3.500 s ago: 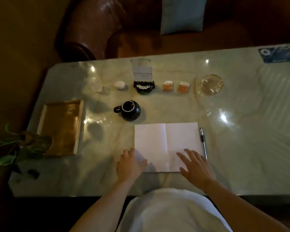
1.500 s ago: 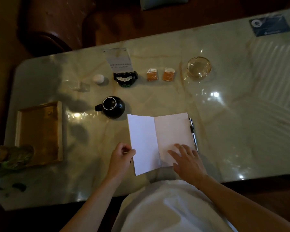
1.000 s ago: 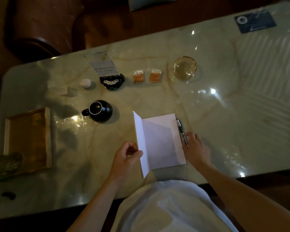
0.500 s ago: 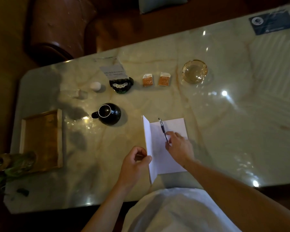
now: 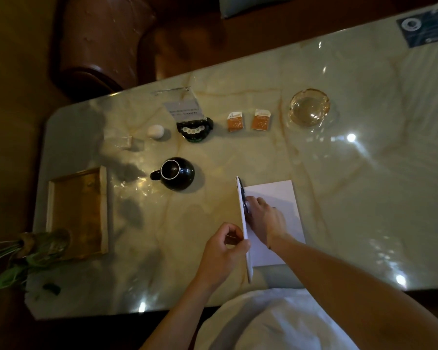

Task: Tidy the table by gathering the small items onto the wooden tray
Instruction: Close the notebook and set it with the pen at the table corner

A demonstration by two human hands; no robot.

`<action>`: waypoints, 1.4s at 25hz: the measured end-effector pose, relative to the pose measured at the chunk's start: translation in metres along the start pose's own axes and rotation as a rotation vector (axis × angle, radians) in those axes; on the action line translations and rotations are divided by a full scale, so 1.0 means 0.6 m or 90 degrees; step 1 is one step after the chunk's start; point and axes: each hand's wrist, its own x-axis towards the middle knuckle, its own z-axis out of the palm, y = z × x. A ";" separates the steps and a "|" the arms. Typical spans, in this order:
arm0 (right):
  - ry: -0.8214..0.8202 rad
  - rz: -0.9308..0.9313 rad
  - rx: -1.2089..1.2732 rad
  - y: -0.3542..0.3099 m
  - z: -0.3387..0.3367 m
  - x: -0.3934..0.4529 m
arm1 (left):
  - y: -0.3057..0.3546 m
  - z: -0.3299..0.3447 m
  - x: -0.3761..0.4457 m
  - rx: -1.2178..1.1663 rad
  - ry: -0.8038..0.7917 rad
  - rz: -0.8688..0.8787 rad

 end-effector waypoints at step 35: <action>-0.124 0.023 -0.214 0.269 -0.071 -0.171 | 0.004 0.243 0.090 0.438 0.007 -0.112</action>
